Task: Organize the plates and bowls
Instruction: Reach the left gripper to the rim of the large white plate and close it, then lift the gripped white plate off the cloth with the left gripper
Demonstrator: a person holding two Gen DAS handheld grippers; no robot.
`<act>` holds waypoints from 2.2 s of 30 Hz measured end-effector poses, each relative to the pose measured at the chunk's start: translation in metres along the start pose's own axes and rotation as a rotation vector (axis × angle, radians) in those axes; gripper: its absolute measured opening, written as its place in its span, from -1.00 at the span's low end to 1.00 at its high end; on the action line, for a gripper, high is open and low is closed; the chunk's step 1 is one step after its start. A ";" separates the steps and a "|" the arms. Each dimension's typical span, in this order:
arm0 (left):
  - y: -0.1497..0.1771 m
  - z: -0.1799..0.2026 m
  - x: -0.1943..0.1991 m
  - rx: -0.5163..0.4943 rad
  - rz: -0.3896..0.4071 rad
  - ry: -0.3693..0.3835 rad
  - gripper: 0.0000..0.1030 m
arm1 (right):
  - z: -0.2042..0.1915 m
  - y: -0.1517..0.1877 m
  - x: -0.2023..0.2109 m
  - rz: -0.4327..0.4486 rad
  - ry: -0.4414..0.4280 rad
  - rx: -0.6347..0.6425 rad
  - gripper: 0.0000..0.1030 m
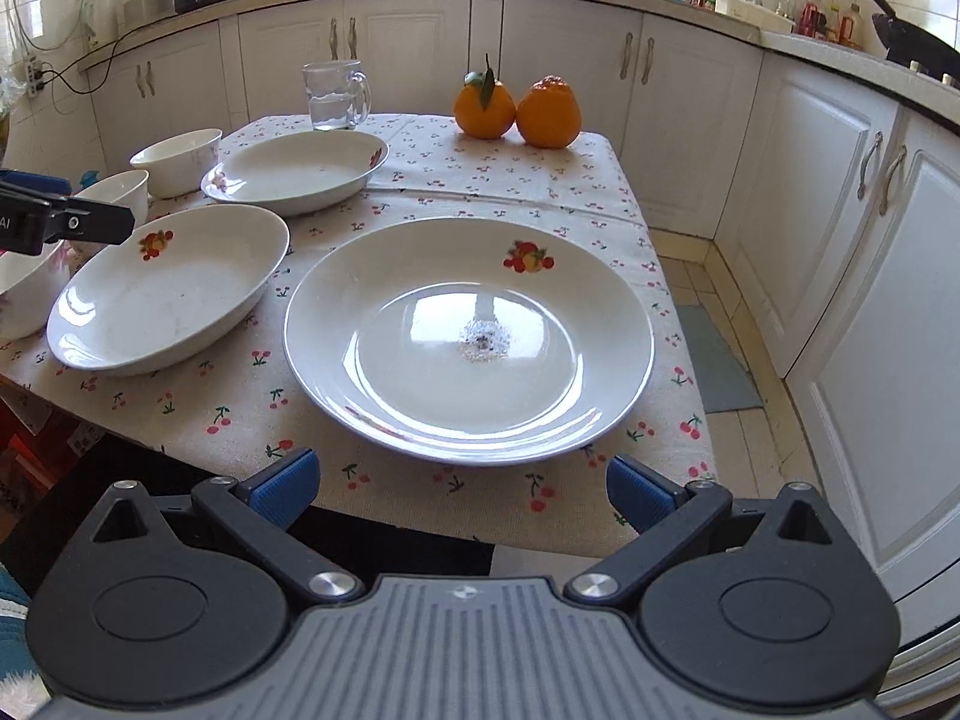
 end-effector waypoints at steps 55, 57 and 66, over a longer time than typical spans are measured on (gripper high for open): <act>-0.082 0.126 -0.182 -0.429 -0.416 0.573 0.36 | 0.029 0.002 -0.034 0.051 -0.133 0.097 0.91; -0.082 0.125 -0.183 -0.429 -0.418 0.576 0.36 | 0.028 0.001 -0.034 0.048 -0.134 0.098 0.91; -0.096 0.122 -0.192 -0.406 -0.400 0.574 0.36 | 0.033 -0.011 -0.044 0.036 -0.143 0.114 0.91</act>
Point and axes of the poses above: each gripper's, at about its wrist camera, not at the fingertips, and x roughly against the way its jaws point, z to its right, y to its underside, the point moved 1 cm from there along -x, roughly the way its jaws point, and after that the axes turned 2 degrees about z, right-handed, at the moved point
